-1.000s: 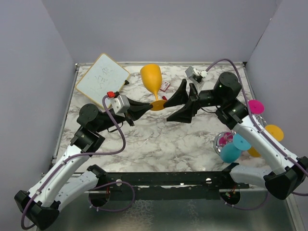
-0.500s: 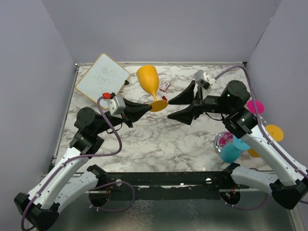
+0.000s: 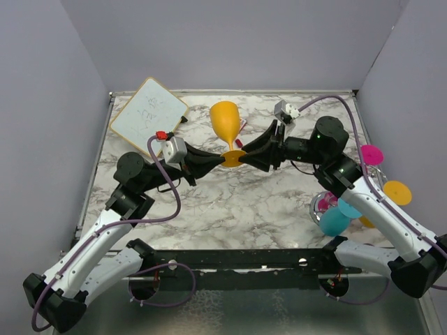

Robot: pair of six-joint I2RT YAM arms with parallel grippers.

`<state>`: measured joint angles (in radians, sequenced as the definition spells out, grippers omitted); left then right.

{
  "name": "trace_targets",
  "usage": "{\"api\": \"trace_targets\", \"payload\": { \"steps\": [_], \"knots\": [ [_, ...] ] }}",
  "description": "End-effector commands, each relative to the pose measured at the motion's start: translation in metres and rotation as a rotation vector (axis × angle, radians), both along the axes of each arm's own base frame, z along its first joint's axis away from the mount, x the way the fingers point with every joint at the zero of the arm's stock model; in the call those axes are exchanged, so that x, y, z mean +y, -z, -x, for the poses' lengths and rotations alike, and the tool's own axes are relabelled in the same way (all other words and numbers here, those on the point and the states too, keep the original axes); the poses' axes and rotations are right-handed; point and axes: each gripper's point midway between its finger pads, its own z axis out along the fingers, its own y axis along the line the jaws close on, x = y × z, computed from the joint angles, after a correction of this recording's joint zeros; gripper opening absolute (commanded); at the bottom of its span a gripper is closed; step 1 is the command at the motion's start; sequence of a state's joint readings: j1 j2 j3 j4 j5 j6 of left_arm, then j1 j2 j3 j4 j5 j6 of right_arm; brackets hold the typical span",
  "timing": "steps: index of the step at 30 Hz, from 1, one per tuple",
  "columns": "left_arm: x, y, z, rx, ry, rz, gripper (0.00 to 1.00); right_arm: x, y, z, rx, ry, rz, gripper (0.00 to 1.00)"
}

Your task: Take the wine glass off the wine glass rack

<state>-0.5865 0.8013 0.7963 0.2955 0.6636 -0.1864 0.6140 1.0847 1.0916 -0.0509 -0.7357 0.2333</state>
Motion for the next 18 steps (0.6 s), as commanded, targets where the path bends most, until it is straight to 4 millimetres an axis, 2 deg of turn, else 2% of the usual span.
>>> {"api": "trace_targets", "payload": {
  "steps": [1, 3, 5, 8, 9, 12, 13, 15, 18],
  "knots": [
    [-0.001, -0.023, 0.014, -0.051, 0.056, 0.036, 0.00, 0.004, -0.010, 0.018, -0.017, -0.102, -0.050, 0.30],
    [-0.002, -0.024, 0.013, -0.044, 0.059, 0.037, 0.00, 0.004, -0.006, 0.015, -0.007, -0.089, -0.040, 0.13],
    [-0.003, -0.024, 0.013, -0.031, 0.066, 0.034, 0.00, 0.002, -0.002, 0.012, -0.006, -0.068, -0.031, 0.02],
    [-0.007, -0.025, 0.007, 0.000, 0.065, 0.031, 0.00, 0.001, 0.005, 0.009, -0.024, -0.048, -0.012, 0.01],
    [-0.008, -0.025, 0.005, 0.011, 0.060, 0.029, 0.08, 0.000, 0.007, 0.007, -0.036, -0.037, -0.005, 0.01],
    [-0.009, -0.024, -0.002, 0.032, 0.041, 0.004, 0.55, -0.005, 0.014, 0.001, -0.087, 0.005, 0.028, 0.01],
    [-0.009, -0.023, -0.004, 0.041, 0.031, -0.005, 0.66, -0.008, 0.016, -0.001, -0.114, 0.020, 0.043, 0.01],
    [-0.008, -0.022, -0.009, 0.058, 0.005, -0.015, 0.82, -0.013, 0.022, -0.003, -0.184, 0.040, 0.080, 0.01],
    [-0.004, -0.021, -0.021, 0.097, -0.065, -0.017, 0.94, -0.022, 0.035, 0.005, -0.353, -0.010, 0.172, 0.01]
  ]
}}
